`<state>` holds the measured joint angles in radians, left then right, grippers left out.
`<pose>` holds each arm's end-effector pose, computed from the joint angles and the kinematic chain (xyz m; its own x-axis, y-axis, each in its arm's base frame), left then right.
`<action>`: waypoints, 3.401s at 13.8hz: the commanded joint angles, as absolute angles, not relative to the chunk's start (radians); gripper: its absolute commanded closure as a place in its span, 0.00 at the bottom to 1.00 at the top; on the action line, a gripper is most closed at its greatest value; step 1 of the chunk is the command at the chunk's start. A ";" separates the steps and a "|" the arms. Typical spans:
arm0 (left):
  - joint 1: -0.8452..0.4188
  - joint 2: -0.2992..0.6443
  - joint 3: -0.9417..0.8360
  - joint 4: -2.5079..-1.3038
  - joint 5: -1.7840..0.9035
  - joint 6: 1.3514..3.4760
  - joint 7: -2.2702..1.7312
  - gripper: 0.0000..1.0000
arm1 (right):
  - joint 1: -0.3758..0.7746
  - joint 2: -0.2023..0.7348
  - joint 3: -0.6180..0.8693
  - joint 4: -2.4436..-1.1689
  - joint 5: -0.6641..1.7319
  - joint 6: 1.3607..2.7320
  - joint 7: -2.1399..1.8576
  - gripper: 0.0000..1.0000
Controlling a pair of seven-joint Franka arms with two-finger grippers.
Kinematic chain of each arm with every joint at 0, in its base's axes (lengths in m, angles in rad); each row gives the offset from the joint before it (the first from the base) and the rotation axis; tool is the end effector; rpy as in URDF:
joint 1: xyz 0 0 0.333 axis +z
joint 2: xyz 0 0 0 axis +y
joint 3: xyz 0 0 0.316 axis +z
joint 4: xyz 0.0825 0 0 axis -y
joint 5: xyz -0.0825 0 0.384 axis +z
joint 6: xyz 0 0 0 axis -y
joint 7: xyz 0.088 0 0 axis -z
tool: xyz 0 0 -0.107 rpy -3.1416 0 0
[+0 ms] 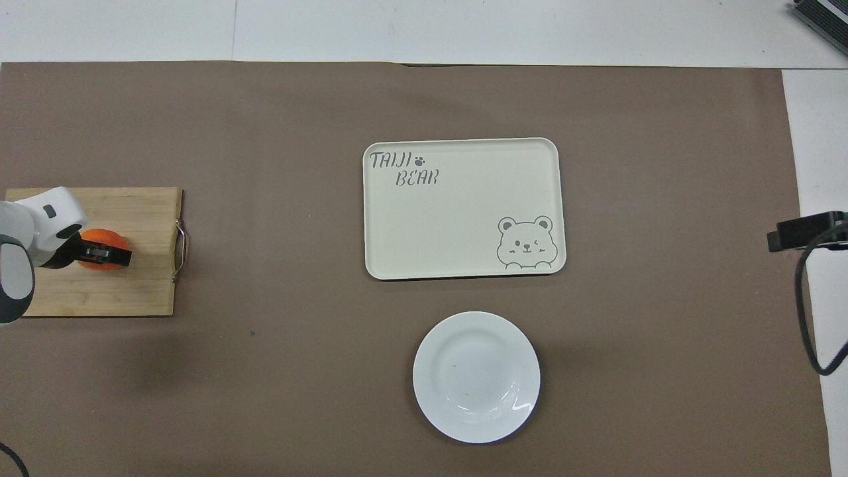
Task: Place orange and plate with both arms
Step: 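Close the left gripper around the orange, then lift the orange off the board with the left gripper, then carry the orange over the white plate with the left gripper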
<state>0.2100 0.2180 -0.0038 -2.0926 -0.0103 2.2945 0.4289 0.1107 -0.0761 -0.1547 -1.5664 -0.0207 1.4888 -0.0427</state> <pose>0.5623 0.1174 0.3173 0.9767 -0.2141 -0.0112 -0.2140 -0.9767 0.0144 0.5217 -0.0289 0.6598 1.0000 -0.0025 -0.0028 -0.0025 -1.0000 0.0088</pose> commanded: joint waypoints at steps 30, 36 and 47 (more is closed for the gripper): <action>-0.198 0.008 -0.041 -1.692 -0.002 1.626 -0.109 1.00 | 0.101 -0.075 -0.153 -1.559 0.000 1.474 -0.058 0.00; -0.417 0.008 -0.043 -1.744 -0.006 1.710 -0.150 1.00 | 0.101 -0.075 -0.153 -1.559 0.000 1.474 -0.058 0.00; -0.754 0.096 -0.046 -2.028 -0.015 2.140 -0.380 1.00 | 0.101 -0.075 -0.153 -1.559 0.000 1.474 -0.058 0.00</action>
<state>-0.7032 0.0792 -0.0646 -2.0037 -0.0133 2.0877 -0.3401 0.1107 -0.0761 -0.1547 -1.5664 -0.0207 1.4888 -0.0427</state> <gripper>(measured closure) 0.251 0.000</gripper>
